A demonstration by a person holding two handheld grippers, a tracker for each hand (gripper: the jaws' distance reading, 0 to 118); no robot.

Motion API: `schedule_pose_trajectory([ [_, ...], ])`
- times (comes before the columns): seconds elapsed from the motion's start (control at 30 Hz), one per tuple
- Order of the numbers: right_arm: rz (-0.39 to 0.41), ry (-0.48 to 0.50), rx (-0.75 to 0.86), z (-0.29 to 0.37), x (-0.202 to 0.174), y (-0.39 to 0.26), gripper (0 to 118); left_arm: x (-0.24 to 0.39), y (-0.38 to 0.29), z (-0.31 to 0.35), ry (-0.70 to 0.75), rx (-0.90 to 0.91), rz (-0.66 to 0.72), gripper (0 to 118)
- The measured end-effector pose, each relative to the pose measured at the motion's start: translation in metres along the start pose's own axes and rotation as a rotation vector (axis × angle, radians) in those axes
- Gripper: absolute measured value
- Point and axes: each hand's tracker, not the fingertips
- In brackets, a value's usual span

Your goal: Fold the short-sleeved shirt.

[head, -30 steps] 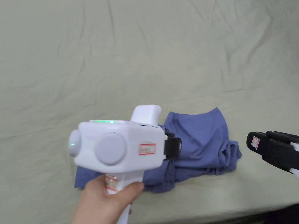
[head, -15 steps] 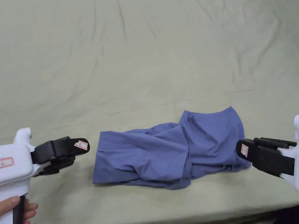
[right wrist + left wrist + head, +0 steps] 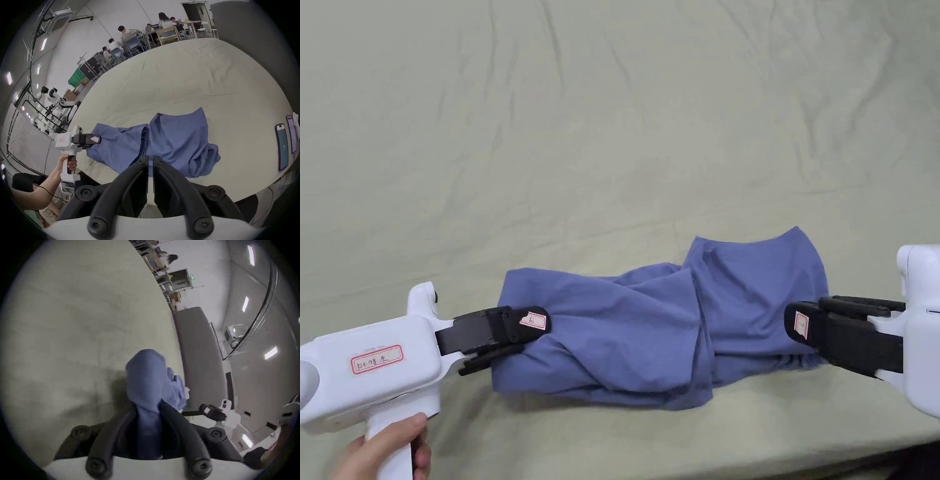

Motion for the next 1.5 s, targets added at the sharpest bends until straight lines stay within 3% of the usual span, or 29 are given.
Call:
schedule_pose_trajectory([
  [0.03,-0.004,-0.001,0.000,0.001,0.001,0.000,7,0.003,-0.002,0.000,0.049,-0.011,0.013,10],
  [0.13,-0.018,0.000,0.018,0.006,0.005,0.001,7,0.010,0.001,0.011,0.021,-0.015,0.048,10],
  [0.27,-0.024,0.000,0.040,0.017,0.011,0.000,8,0.004,0.008,0.064,0.106,0.120,0.107,10],
  [0.43,-0.030,0.001,0.050,0.022,0.023,0.000,7,0.048,0.006,0.121,0.571,0.245,0.144,10],
  [0.63,-0.041,0.004,0.063,0.027,0.032,-0.002,7,0.133,0.007,0.031,0.935,0.082,-0.302,10],
  [0.7,-0.043,0.002,0.069,0.032,0.035,-0.004,7,0.159,0.001,-0.019,0.933,-0.025,-0.449,10],
  [0.8,-0.056,-0.003,0.079,0.040,0.043,-0.008,8,0.176,-0.016,-0.097,0.779,-0.201,-0.555,10],
  [0.93,-0.087,-0.031,0.087,0.050,0.055,-0.014,8,0.177,-0.022,-0.168,0.603,-0.343,-0.456,13],
  [0.97,-0.094,-0.036,0.088,0.052,0.057,-0.016,7,0.174,-0.019,-0.174,0.565,-0.357,-0.391,26],
  [1.03,-0.106,-0.040,0.092,0.056,0.061,-0.019,7,0.161,-0.008,-0.174,0.383,-0.396,-0.218,73],
  [1.13,-0.115,-0.036,0.087,0.057,0.063,-0.021,7,0.162,0.005,-0.128,0.235,-0.301,-0.105,73],
  [1.2,-0.118,-0.033,0.079,0.053,0.064,-0.021,7,0.175,0.011,-0.085,0.328,-0.161,-0.166,73],
  [1.27,-0.112,-0.035,0.065,0.048,0.063,-0.021,8,0.185,0.005,-0.059,0.495,-0.048,-0.260,67],
  [1.3,-0.108,-0.037,0.057,0.045,0.062,-0.020,8,0.190,-0.004,-0.054,0.558,-0.037,-0.351,47],
  [1.33,-0.106,-0.037,0.052,0.043,0.061,-0.020,7,0.192,-0.014,-0.056,0.577,-0.059,-0.459,7],
  [1.5,-0.098,-0.032,0.035,0.035,0.058,-0.019,7,0.182,-0.052,-0.137,0.560,-0.184,-0.477,3],
])
